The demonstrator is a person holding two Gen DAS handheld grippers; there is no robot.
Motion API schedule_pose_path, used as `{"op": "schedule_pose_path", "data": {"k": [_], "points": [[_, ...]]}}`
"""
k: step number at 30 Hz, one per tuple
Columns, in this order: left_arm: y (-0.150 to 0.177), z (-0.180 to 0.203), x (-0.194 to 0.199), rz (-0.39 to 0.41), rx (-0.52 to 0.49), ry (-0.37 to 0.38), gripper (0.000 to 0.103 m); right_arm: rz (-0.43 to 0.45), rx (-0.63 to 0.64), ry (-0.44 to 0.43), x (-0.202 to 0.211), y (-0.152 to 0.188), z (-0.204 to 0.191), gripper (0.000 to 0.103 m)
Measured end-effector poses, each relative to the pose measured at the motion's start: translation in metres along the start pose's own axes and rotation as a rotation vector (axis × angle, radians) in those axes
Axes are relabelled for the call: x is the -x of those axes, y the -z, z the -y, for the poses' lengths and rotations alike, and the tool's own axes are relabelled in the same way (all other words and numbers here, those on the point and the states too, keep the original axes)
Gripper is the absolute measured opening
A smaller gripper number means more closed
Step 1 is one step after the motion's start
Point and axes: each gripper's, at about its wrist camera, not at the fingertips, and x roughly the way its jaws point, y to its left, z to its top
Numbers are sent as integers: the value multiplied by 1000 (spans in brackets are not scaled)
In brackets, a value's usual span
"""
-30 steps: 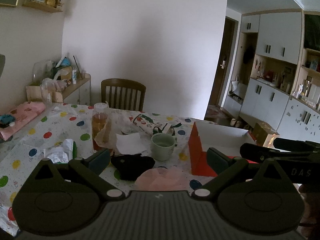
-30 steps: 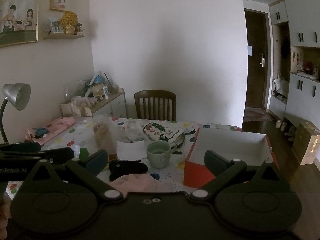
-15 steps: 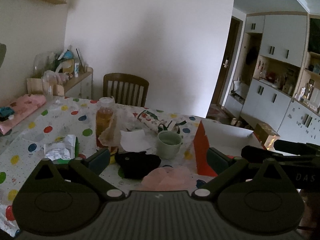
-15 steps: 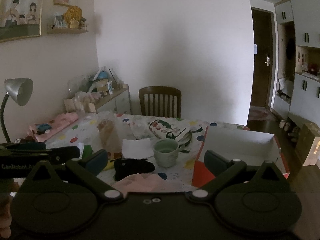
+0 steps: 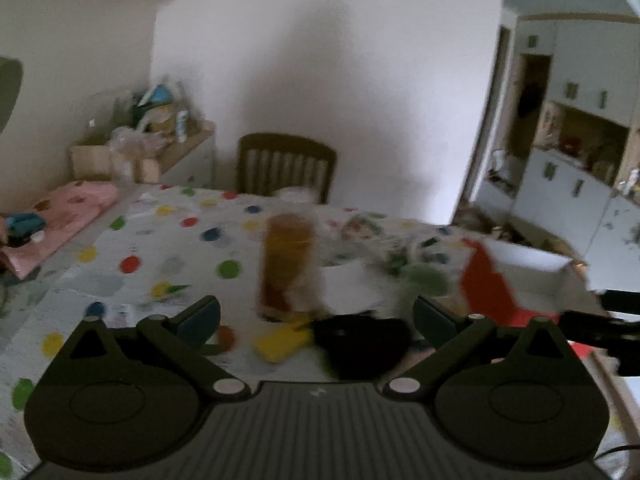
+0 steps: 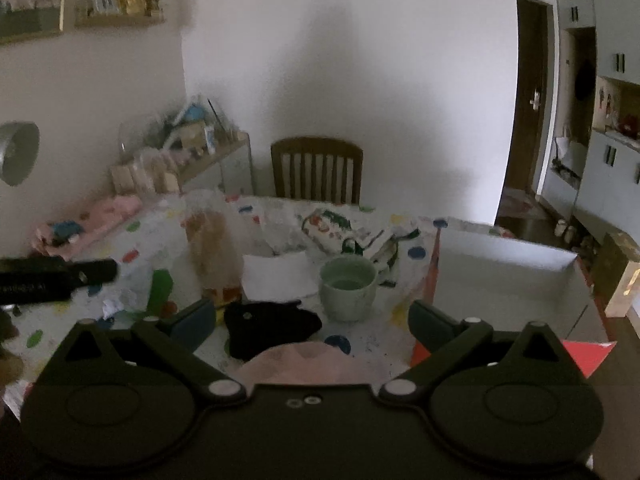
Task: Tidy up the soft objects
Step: 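Grasp the pink mesh pouf with the right tool while the left tool grasps the white plastic bag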
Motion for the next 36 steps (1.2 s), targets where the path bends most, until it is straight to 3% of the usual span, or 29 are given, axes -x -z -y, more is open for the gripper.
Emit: {"op": "schedule_pose_path", "data": {"k": [7,14,20,24,31,36], "points": [[1,-74,-56,-66,-21,-98,103,-98,-21,22,-41,9,-4,100],[12,-121,-103,-154,-72,-91,103,-200,-27,45,-75,21,-12,99],[14,-143,-125,-199,-182,22,103,-291,50,44,-100,29,-25,99],[16,-151,-142,-221,-297,91,103,-328,41,67,-118,32,-22,99],[28,-165,-171,-267,-464,142,103,-397,63,63,-146,43,-24,99],[22,-173,-188,-304,-572,246,103,-446,46,36,-164,47,-24,99]]}}
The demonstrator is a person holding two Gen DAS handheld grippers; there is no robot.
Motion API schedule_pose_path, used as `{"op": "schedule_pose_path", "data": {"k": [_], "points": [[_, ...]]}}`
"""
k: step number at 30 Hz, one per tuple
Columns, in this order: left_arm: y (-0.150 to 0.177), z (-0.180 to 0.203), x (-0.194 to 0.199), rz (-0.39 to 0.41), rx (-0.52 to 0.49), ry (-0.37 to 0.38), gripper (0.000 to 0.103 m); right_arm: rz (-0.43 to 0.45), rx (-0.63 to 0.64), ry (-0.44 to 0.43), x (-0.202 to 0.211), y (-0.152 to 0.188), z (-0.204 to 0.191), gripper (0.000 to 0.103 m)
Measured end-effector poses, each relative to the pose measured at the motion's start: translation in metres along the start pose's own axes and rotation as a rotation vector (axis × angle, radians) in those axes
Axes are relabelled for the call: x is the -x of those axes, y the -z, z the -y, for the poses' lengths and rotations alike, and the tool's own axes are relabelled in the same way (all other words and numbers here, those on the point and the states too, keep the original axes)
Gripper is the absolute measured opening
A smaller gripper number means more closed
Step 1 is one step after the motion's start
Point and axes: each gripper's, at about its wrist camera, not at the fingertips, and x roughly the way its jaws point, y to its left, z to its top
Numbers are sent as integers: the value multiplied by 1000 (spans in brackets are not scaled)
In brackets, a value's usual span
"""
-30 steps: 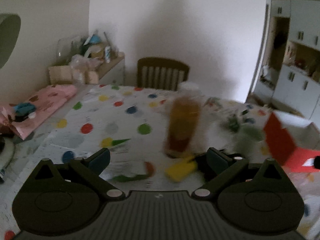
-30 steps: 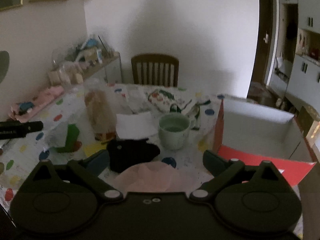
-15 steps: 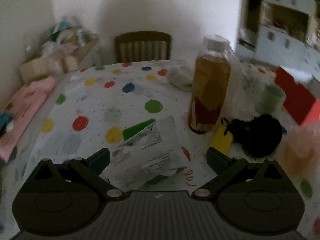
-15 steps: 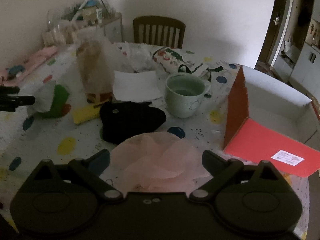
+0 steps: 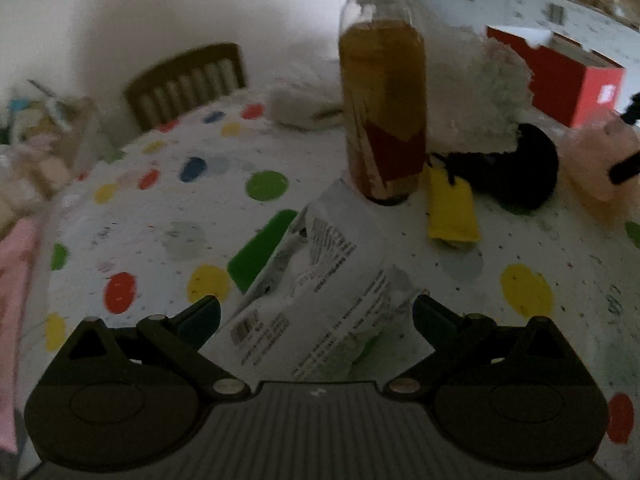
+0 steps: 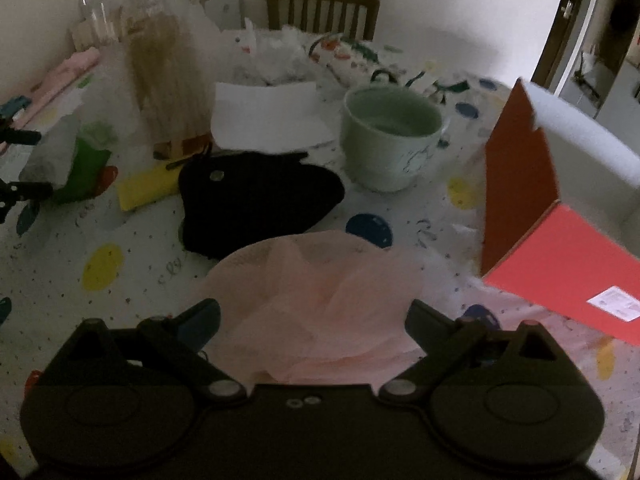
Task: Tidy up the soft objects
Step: 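Grasp the pink mesh pouf with the right tool while the left tool grasps the white plastic bag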
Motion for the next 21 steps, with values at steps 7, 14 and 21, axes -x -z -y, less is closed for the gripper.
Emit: {"op": "schedule_pose_path", "data": {"k": [7,14,21], "points": [[-3,-14,-17,-55,-10,100,102,-41,-24,-4,-15,-1,0,92],[3,-24,-19,-63,82,119,85,-49,-51,12,-17,2,3,79],[8,-21,-9,-52,158,76,65,-35,-46,16,-12,5,1,55]]}}
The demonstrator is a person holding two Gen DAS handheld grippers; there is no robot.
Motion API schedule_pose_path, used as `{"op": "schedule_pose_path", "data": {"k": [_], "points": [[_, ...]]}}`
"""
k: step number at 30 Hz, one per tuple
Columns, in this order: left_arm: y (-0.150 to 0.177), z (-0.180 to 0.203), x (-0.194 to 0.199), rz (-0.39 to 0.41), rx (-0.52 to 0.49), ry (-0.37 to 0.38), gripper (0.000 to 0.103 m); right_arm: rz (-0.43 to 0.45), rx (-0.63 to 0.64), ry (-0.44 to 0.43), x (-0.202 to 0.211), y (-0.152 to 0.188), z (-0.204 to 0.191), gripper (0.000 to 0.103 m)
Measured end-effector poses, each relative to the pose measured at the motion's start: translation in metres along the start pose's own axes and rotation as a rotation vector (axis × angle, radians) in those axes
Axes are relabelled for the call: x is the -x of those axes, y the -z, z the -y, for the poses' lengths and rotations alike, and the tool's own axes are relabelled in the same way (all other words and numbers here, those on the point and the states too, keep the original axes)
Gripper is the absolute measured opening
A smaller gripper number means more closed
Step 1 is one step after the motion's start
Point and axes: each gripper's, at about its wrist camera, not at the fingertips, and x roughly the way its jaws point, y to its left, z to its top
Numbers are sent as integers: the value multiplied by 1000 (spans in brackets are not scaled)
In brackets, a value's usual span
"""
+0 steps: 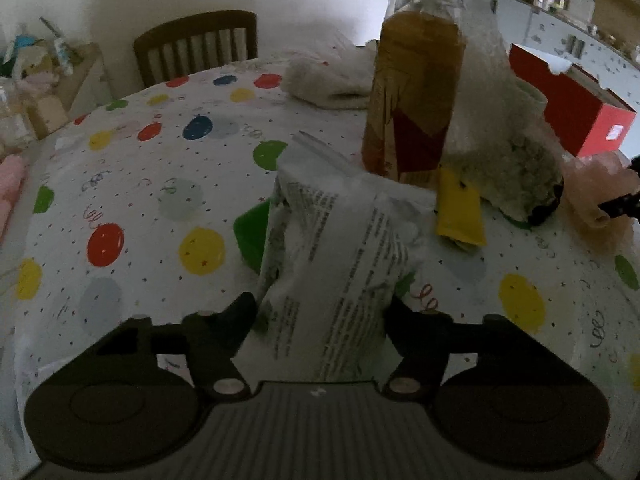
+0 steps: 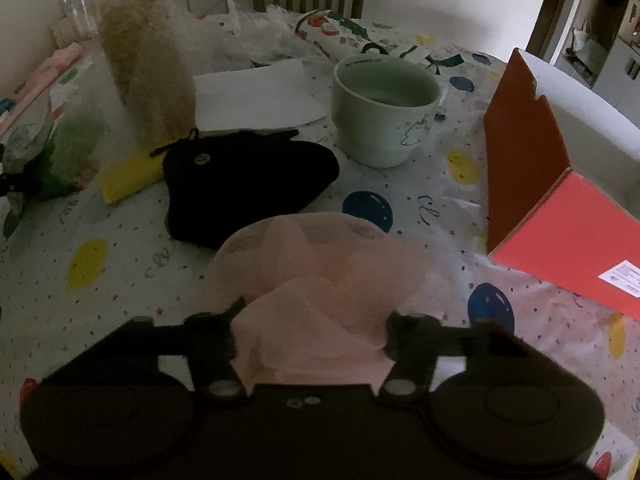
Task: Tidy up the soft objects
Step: 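Grasp the pink mesh pouf with the right tool while the left tool grasps the white plastic bag, then carry the pink pouf and white bag over the cardboard box with both tools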
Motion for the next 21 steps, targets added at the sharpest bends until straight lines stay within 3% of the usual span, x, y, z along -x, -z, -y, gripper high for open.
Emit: {"op": "schedule_pose_path", "data": {"k": [7,8,9,21], "points": [[7,3,13,30,96,-48,44,28,0,2,13,2,3,35],[7,3,16,35,112,-59,35,35,-5,0,17,3,4,34],[8,3,18,39,126,-67,33,41,-10,0,20,3,6,32],[9,6,62,101,241,-95,30,116,-58,-13,68,4,21,26]]}}
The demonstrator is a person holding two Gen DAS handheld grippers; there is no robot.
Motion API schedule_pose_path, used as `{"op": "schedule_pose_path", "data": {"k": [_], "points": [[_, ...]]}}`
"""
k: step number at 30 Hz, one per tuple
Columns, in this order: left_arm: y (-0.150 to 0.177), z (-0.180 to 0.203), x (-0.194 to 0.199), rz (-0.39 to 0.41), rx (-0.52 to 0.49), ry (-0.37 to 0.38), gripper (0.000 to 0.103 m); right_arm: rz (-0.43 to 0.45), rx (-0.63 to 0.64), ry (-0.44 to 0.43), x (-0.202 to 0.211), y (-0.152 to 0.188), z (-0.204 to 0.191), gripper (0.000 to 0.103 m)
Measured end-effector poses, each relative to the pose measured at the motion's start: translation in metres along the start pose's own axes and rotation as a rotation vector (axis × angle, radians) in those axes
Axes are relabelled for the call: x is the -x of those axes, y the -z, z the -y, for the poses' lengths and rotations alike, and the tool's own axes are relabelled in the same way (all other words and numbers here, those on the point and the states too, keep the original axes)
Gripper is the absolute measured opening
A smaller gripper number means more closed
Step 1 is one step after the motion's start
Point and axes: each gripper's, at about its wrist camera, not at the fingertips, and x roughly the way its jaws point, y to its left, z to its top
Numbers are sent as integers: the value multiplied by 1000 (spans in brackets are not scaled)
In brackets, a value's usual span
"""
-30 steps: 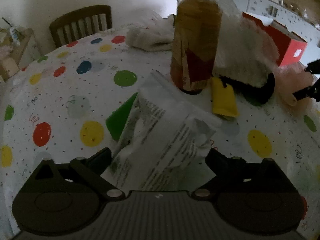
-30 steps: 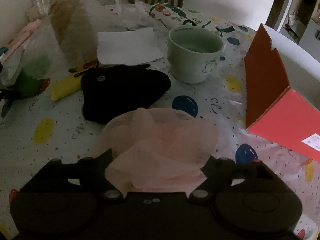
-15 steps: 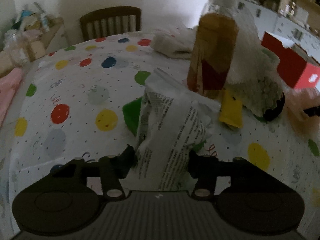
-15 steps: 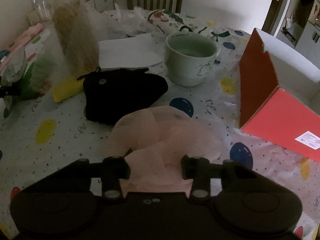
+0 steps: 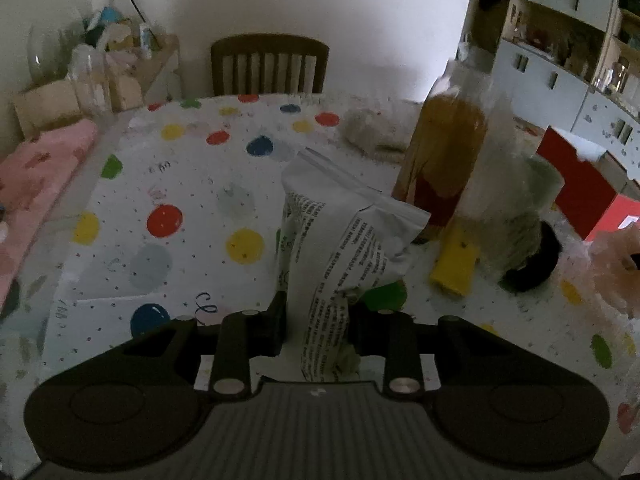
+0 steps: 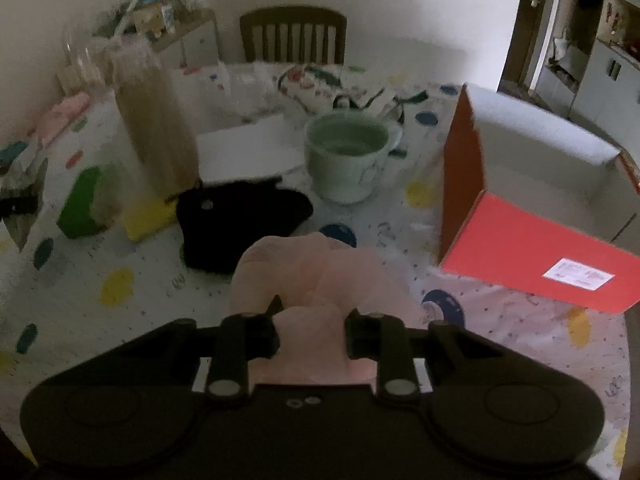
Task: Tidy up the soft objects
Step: 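Carry the pink pouf and white bag over the cardboard box with both tools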
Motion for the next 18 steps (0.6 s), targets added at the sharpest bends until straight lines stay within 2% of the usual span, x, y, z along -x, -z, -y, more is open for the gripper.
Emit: {"op": "schedule_pose_path", "data": {"k": [7,18], "points": [[-15,27,30,25,1,16,30,78,-22,-7,45,-9,8,26],[-47,89,65,73,-35,124,30,181,-42,12,97,-26,39,26]]}}
